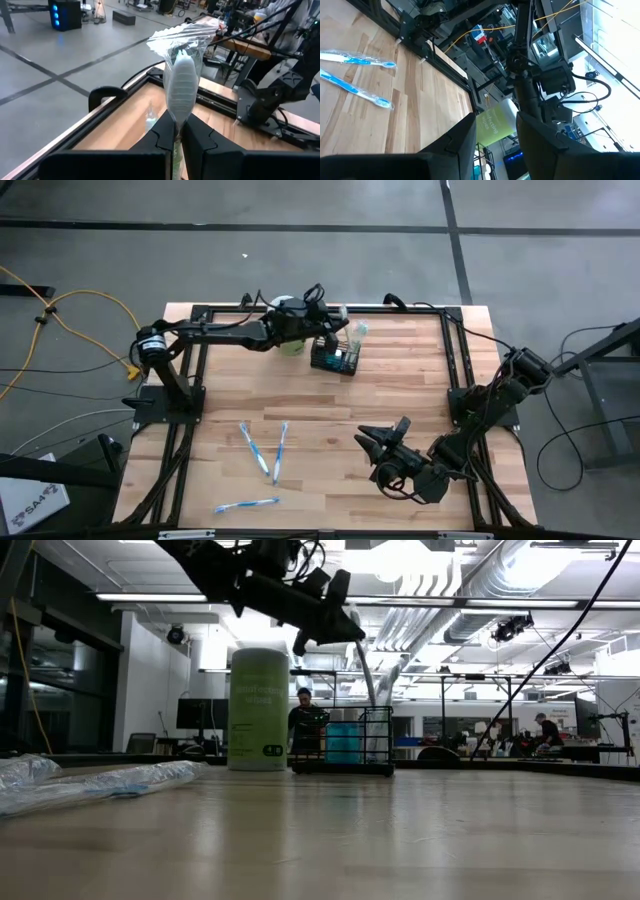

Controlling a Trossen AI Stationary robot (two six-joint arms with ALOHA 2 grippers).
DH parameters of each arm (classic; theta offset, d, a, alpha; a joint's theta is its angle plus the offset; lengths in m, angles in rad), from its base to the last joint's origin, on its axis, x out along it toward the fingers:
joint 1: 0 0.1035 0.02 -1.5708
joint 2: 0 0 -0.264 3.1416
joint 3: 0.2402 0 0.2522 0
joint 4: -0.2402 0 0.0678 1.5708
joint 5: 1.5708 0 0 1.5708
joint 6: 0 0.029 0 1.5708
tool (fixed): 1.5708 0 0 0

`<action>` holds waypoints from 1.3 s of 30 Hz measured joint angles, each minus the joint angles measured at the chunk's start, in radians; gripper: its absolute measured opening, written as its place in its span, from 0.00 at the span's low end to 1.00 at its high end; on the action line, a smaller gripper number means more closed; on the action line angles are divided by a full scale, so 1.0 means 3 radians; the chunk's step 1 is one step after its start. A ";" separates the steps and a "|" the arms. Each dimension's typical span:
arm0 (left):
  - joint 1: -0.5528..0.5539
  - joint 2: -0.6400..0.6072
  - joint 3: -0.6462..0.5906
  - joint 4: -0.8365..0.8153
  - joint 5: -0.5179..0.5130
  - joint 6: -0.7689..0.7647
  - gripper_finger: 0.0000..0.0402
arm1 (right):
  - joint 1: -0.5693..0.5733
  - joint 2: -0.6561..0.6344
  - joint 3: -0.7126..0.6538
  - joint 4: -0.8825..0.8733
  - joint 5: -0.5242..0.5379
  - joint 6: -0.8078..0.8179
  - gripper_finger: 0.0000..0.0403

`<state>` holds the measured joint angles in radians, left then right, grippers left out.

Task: Pick & Place toothbrushing station
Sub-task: Put the green toothbrush into the mesh organizer

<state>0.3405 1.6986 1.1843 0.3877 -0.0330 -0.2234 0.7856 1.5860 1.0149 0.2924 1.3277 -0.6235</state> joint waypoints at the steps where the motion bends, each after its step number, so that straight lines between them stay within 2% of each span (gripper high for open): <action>1: -0.0008 0.0007 0.0003 0.0022 0.0000 0.0000 0.02 | 0.0000 0.0001 0.0000 0.0001 0.0002 0.0000 0.33; 13: -0.0152 0.0007 0.0004 -0.0152 -0.0338 0.0253 0.02 | 0.0000 0.0000 0.0000 -0.0006 0.0010 -0.0001 0.33; 22: -0.0169 0.0050 0.0004 -0.0174 -0.0340 0.0308 0.02 | 0.0000 0.0000 0.0000 -0.0006 0.0013 -0.0001 0.33; 39: -0.0227 0.0403 0.0004 -0.0070 -0.0380 0.0318 0.02 | 0.0000 0.0001 0.0000 -0.0008 0.0012 0.0010 0.33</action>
<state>0.2723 1.8194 1.1854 0.3668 -0.1471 -0.1280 0.7856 1.5861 1.0149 0.2901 1.3312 -0.6205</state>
